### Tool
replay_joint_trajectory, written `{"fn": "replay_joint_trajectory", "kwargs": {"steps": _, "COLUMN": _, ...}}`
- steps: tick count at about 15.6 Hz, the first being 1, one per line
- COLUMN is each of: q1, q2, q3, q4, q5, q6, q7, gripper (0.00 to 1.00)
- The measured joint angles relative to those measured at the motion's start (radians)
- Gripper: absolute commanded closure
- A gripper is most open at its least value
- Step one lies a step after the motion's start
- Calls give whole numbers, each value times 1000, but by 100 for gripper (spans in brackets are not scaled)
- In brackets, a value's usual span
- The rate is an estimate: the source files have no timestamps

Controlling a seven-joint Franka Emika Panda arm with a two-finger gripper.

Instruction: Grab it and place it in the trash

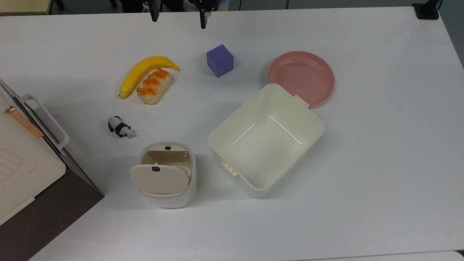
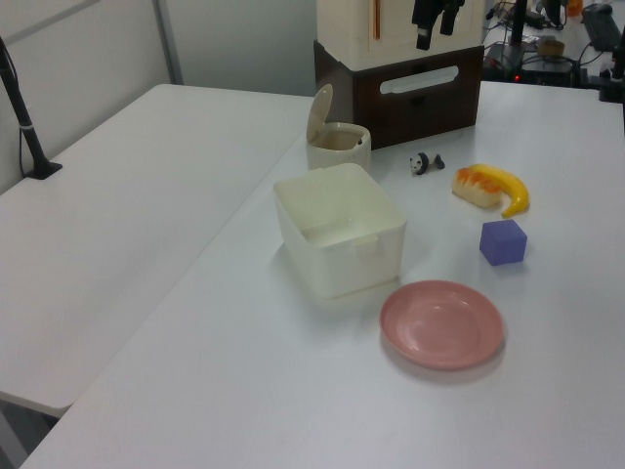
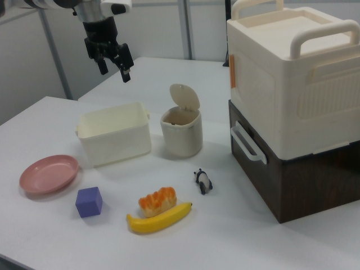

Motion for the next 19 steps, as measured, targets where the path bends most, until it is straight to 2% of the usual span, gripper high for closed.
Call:
{"fn": "replay_joint_trajectory", "kwargs": {"steps": 8, "q1": 1, "q2": 0, "q3": -10, "q4": -34, "q5": 19, "q6": 0, "q7": 0, "gripper": 0}}
{"fn": "replay_joint_trajectory", "kwargs": {"steps": 13, "q1": 60, "q2": 0, "q3": -79, "q4": -37, "q5": 20, "q6": 2, "q7": -1, "gripper": 0}}
{"fn": "replay_joint_trajectory", "kwargs": {"steps": 19, "q1": 72, "q2": 0, "q3": -85, "q4": -38, "q5": 23, "q6": 2, "q7": -1, "gripper": 0}}
